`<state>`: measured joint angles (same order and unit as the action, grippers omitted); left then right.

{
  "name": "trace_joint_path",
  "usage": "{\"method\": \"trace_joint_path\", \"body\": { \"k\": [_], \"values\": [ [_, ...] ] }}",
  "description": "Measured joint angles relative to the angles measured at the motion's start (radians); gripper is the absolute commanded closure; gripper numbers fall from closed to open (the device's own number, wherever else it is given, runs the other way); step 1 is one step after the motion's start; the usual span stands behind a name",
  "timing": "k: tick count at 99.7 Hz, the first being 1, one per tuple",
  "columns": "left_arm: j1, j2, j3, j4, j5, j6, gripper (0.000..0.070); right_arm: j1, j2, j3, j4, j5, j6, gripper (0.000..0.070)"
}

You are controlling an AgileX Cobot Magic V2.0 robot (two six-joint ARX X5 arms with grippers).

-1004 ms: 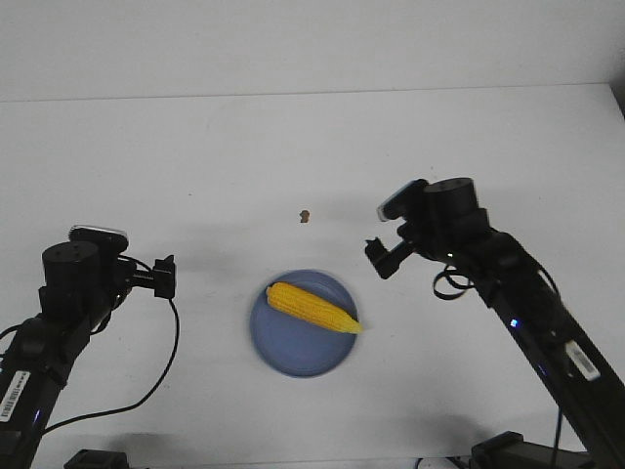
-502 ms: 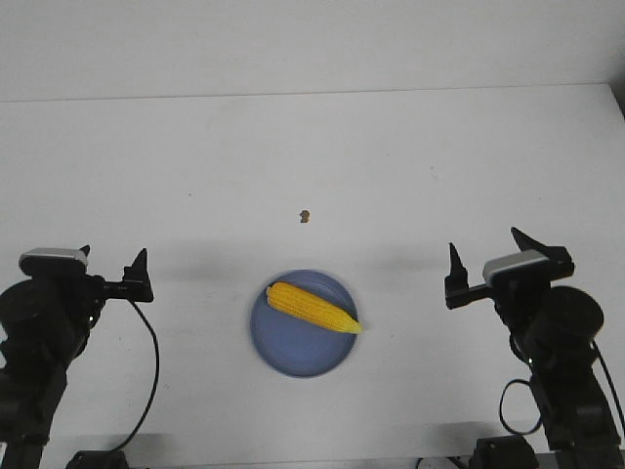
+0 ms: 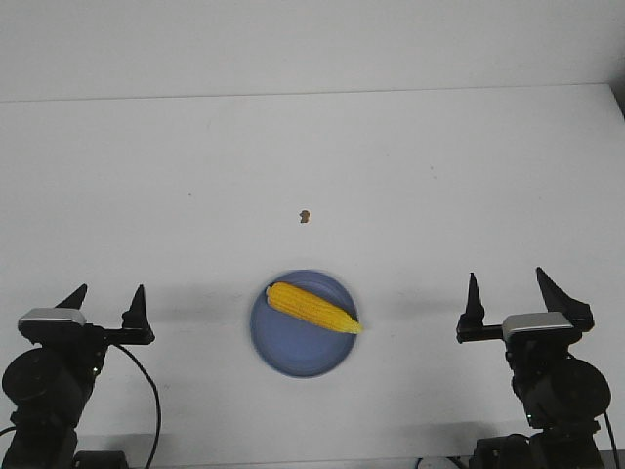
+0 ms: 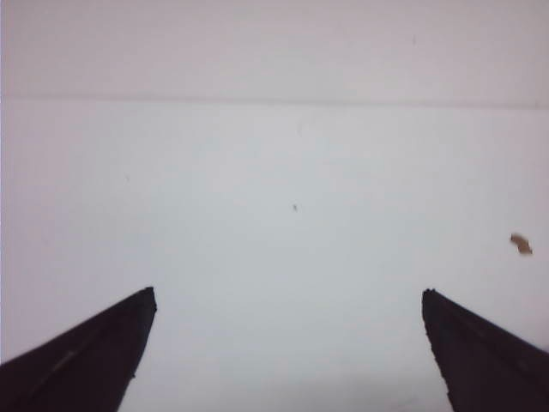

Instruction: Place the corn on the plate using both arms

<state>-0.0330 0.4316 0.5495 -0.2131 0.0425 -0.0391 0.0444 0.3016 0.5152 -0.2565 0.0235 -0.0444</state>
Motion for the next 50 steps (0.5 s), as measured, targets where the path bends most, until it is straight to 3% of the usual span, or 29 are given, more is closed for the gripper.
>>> {"method": "trace_joint_path", "body": {
  "k": [23,28,35,40,50],
  "values": [
    [0.000,0.000,0.000,0.008,0.000,-0.001,0.0073,0.000,-0.001,0.000,0.014,0.011,0.025,0.0027],
    [0.000,-0.001,0.000,0.014,0.000,-0.001,0.0076,0.000,-0.001,0.000,0.014,0.011,0.026,0.0110],
    [0.000,-0.003,0.000,0.019,0.000,-0.001,0.0098,0.000,-0.001,0.000,0.014,0.012,0.027,0.0312],
    [0.000,-0.004,0.000,0.019,0.000,0.000,0.0203,0.000,-0.001,0.000,0.014,0.012,0.027,0.0450],
    [0.000,-0.004,0.000,0.019,0.000,0.000,0.0553,0.000,-0.001,0.000,0.013,0.012,0.027,0.0630]
  ]
}}
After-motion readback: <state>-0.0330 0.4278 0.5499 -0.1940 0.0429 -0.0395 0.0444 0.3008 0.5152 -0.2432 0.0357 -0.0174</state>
